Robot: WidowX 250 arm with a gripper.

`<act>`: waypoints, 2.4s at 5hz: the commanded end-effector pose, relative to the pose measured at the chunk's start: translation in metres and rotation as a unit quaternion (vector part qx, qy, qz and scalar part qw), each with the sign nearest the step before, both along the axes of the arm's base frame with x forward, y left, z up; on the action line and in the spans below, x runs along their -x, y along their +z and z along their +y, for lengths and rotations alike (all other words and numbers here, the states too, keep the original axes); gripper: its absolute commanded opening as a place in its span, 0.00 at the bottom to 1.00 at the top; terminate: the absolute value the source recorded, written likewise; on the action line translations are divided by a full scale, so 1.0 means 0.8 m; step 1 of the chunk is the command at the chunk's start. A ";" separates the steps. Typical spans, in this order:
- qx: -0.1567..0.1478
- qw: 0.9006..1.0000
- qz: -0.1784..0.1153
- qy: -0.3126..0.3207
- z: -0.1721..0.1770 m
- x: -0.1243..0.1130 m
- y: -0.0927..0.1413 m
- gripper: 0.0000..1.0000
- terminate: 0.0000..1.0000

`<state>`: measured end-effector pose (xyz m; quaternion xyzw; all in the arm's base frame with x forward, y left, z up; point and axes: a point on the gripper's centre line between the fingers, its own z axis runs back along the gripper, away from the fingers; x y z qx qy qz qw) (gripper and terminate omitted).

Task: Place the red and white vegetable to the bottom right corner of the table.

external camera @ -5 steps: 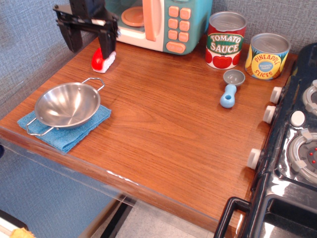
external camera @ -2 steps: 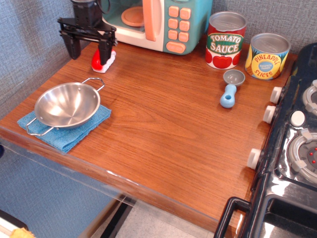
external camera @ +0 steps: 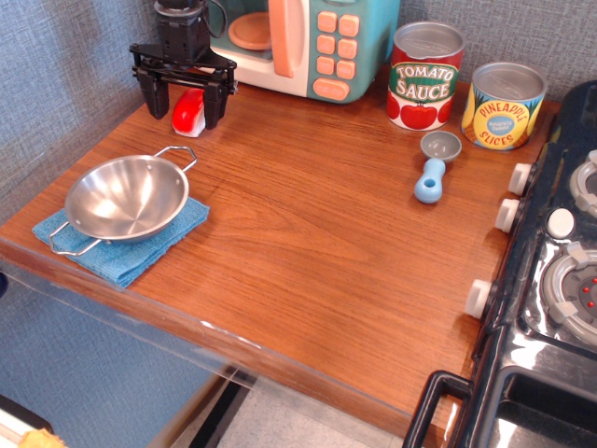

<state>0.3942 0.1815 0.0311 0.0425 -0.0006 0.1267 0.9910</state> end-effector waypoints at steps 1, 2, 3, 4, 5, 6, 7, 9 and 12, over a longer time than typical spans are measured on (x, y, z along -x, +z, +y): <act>-0.023 1.000 -0.018 -0.004 0.004 -0.019 0.017 1.00 0.00; -0.029 1.000 -0.013 0.000 0.004 -0.017 0.011 0.00 0.00; -0.029 1.000 -0.009 -0.005 0.003 -0.013 0.011 0.00 0.00; -0.023 0.999 -0.031 -0.014 -0.002 -0.012 0.032 0.00 0.00; 0.004 0.995 -0.092 -0.039 -0.032 -0.023 0.076 0.00 0.00; 0.038 0.982 -0.148 -0.108 -0.091 -0.017 0.126 0.00 0.00; 0.057 0.974 -0.143 -0.165 -0.151 0.029 0.129 0.00 0.00; 0.066 0.974 -0.075 -0.201 -0.260 0.139 0.073 0.00 0.00; 0.029 0.980 -0.025 -0.197 -0.294 0.163 -0.001 0.00 0.00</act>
